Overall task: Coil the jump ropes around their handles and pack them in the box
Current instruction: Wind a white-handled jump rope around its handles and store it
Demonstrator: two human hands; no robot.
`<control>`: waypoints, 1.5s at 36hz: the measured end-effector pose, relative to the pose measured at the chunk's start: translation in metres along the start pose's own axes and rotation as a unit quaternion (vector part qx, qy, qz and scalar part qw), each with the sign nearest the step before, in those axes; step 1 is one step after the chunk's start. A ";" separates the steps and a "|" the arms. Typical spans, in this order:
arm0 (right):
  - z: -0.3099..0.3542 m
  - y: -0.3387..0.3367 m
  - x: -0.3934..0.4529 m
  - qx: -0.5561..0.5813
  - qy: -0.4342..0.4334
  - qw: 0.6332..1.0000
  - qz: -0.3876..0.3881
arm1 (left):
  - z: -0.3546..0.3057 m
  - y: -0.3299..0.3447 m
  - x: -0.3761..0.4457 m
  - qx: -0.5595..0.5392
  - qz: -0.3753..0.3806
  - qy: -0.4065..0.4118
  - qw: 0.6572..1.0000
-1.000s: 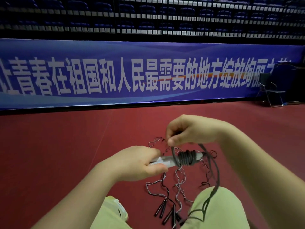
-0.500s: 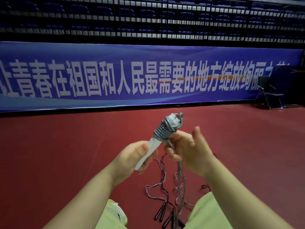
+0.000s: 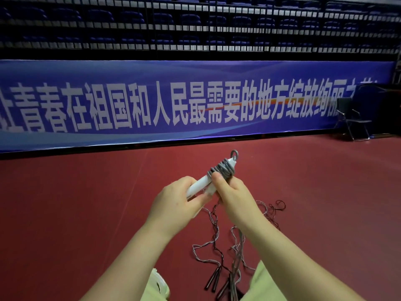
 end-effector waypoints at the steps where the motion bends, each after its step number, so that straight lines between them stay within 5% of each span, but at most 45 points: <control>1: 0.000 0.000 -0.001 0.010 -0.003 1.000 0.001 | -0.001 0.000 0.000 -0.001 0.015 -0.002 1.000; 6: -0.007 -0.002 -0.003 0.110 0.007 0.993 0.035 | -0.002 0.003 -0.006 -0.118 0.171 -0.060 0.976; 10: -0.013 -0.002 -0.008 0.184 0.009 0.978 0.096 | -0.003 0.007 -0.025 -0.392 0.322 -0.256 0.823; 12: -0.013 -0.003 -0.009 0.208 0.004 0.971 0.122 | -0.007 0.011 -0.035 -0.461 0.333 -0.270 0.777; 18: -0.004 -0.006 -0.007 0.205 -0.025 0.963 0.174 | -0.008 0.008 -0.036 -0.534 0.344 -0.290 0.716; 22: -0.001 -0.009 -0.005 0.210 -0.021 0.958 0.193 | -0.012 -0.002 -0.035 -0.500 0.381 -0.205 0.750; 28: -0.001 -0.010 -0.003 0.174 -0.005 0.966 0.191 | -0.016 -0.002 -0.032 -0.453 0.306 -0.233 0.804; 35: -0.003 -0.018 0.007 -0.002 0.046 0.990 0.134 | -0.007 -0.001 -0.017 -0.323 0.228 -0.225 0.891; 45: -0.005 -0.015 0.010 -0.101 0.033 0.993 0.041 | 0.002 0.011 -0.007 -0.309 0.202 -0.261 0.892; 51: -0.001 -0.012 0.006 -0.014 0.093 0.993 0.068 | 0.007 -0.003 0.006 -0.152 0.100 -0.111 0.977; 54: -0.001 -0.008 0.009 0.018 0.122 0.991 0.056 | 0.002 -0.001 0.002 -0.090 0.061 -0.060 0.992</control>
Point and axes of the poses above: each hand's wrist, its own x-axis towards the middle knuckle, its own y-axis out of the palm, z = x × y, the point moved 3 cm from there along x, towards the middle knuckle, and after that the axes turned 7 degrees about -z, right-handed, at the moved point
